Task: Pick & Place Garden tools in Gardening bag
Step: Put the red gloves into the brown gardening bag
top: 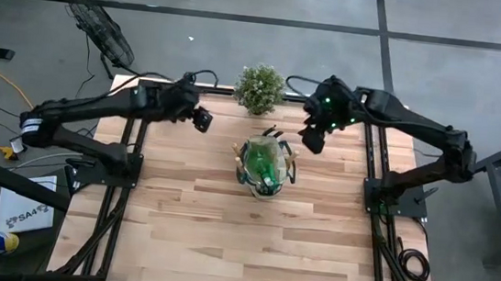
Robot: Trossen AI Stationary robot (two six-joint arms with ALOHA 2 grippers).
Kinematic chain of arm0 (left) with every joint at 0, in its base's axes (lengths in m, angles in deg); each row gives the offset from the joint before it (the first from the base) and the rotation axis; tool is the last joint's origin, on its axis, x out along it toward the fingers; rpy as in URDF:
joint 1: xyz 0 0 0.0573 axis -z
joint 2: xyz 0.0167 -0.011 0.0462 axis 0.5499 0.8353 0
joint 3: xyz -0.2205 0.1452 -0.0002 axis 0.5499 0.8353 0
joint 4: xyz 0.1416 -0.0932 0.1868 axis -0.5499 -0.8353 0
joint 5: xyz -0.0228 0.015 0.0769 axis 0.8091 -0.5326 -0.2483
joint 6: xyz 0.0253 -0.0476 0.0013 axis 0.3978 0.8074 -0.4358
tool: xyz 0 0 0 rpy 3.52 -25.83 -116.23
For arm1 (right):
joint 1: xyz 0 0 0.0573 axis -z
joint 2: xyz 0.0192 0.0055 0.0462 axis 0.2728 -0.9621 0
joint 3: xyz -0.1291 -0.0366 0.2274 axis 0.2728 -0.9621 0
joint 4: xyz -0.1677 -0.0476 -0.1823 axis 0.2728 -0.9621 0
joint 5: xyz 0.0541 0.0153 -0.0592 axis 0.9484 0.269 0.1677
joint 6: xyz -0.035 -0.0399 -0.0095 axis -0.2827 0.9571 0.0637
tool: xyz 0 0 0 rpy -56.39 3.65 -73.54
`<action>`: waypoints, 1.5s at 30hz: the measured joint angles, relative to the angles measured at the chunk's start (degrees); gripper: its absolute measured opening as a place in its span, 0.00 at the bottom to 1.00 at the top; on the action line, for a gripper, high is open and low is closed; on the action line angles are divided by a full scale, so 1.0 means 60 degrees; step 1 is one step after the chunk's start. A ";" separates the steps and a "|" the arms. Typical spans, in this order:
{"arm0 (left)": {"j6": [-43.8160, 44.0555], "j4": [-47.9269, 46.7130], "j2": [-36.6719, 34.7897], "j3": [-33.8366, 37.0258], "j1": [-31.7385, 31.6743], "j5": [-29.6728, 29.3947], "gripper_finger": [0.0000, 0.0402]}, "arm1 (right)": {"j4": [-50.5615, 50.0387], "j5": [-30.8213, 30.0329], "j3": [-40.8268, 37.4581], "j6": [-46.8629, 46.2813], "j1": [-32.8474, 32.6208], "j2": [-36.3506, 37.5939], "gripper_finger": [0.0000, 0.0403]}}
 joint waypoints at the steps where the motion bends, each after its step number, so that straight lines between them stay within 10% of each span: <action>1: -0.0160 -0.0217 0.0103 0.0011 -0.0429 0.0093 0.61 | -0.0044 0.0003 0.0000 -0.0093 0.0129 0.0027 0.50; 15: -0.3343 -0.0539 0.2916 0.0000 -0.4681 0.0998 0.78 | -0.0886 -0.0135 0.0000 -0.0695 0.1094 0.0116 0.71; 33: -0.4524 -0.0007 0.5388 0.0000 -0.6196 0.1854 0.78 | -0.0866 -0.1005 0.0000 -0.1420 0.1267 0.0116 0.71; 45: -0.4540 -0.0589 0.5794 -0.0007 -0.6224 0.2066 0.44 | -0.0784 -0.1523 0.0000 -0.1874 0.1264 0.0116 0.71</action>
